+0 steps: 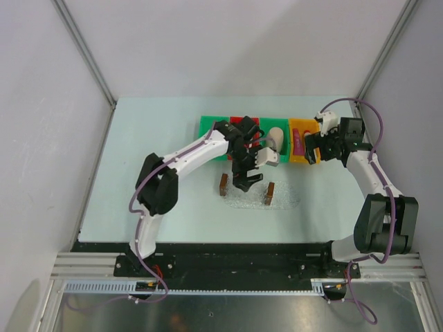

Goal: Prepare toiletry sets of a toothbrush and toothpaste on the tray

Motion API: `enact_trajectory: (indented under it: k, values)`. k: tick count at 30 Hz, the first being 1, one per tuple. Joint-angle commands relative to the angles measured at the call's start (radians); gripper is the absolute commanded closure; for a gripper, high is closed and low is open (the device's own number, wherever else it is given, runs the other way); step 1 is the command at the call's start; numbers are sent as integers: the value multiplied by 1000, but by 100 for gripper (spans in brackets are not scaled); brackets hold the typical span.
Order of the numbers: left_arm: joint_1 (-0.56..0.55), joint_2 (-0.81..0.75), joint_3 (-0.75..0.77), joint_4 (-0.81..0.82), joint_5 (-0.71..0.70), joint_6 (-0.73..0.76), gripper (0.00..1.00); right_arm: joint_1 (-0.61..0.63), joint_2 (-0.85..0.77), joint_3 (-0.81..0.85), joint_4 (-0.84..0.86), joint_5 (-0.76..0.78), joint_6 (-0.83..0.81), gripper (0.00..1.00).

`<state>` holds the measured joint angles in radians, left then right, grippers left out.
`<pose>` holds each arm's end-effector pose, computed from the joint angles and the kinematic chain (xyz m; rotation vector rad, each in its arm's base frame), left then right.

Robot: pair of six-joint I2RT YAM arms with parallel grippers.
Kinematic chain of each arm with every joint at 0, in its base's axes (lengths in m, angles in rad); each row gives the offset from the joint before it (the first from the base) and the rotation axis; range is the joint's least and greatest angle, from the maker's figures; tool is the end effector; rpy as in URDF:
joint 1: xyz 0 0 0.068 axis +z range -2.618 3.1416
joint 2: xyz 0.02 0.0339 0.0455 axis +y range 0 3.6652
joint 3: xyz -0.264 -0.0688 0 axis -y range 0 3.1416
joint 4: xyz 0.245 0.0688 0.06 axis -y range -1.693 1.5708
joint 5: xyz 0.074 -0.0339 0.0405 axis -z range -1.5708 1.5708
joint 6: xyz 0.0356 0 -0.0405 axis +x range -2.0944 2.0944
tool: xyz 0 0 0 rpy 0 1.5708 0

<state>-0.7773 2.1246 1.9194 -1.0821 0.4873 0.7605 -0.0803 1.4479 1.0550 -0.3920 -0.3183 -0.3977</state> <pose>0.3023 -0.3208 0.2456 2.0064 1.9317 -0.6952 0.3131 -0.0140 0.2609 -0.5158 2.2521 0.1333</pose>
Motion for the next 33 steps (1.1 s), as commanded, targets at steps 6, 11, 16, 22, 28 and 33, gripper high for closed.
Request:
enact_trajectory:
  k: [6, 11, 16, 22, 28, 33]
  values:
    - [-46, -222, -261, 230, -194, 40, 0, 17, 11, 40, 7, 10, -18, 0]
    - [-59, -235, -316, 292, -223, 66, 0, 20, 12, 40, 5, 13, -21, 0]
    - [-59, -221, -332, 329, -248, 85, 0, 20, 12, 40, 4, 12, -23, 0]
    - [-59, -198, -338, 360, -276, 115, 0, 20, 12, 40, 4, 10, -24, 0]
    - [-59, -199, -349, 381, -273, 123, 0, 20, 19, 40, 1, 10, -26, 0]
    - [-59, -236, -372, 398, -270, 138, 0, 20, 20, 40, 1, 8, -27, 0]
